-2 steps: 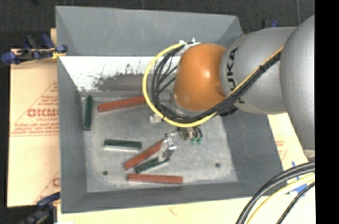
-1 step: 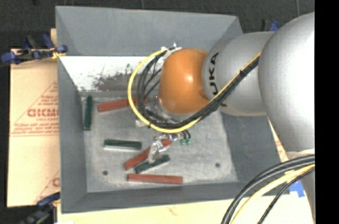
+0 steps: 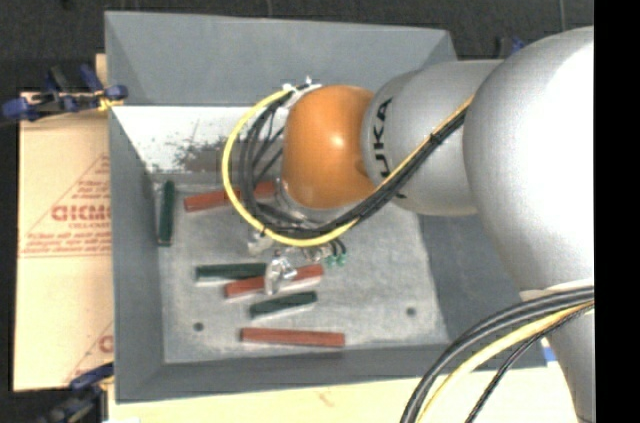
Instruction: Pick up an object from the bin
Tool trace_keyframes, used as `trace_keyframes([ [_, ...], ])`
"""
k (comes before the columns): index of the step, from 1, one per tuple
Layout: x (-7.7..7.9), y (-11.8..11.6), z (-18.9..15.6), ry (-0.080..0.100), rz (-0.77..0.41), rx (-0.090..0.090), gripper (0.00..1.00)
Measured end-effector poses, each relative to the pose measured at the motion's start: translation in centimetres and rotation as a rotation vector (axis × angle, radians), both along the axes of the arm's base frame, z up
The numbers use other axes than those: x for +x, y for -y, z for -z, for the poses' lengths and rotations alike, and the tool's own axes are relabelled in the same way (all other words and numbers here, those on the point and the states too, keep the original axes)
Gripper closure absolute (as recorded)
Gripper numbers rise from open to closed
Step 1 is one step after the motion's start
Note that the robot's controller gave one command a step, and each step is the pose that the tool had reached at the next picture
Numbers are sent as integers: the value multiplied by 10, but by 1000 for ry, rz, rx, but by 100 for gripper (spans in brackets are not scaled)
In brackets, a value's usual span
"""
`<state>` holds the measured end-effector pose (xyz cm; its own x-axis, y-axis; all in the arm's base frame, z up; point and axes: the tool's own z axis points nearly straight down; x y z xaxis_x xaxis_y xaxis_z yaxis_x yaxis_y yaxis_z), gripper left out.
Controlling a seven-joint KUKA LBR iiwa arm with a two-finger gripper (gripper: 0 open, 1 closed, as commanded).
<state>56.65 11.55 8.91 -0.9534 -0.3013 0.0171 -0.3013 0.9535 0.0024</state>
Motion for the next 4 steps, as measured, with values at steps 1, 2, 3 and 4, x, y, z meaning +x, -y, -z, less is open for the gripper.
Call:
trace_keyframes([
  [1,1,0,6,21,1,5,100],
  [2,-1,1,5,28,3,8,100],
  [3,-4,4,2,23,3,5,100],
  [4,-3,3,-6,21,2,4,100],
])
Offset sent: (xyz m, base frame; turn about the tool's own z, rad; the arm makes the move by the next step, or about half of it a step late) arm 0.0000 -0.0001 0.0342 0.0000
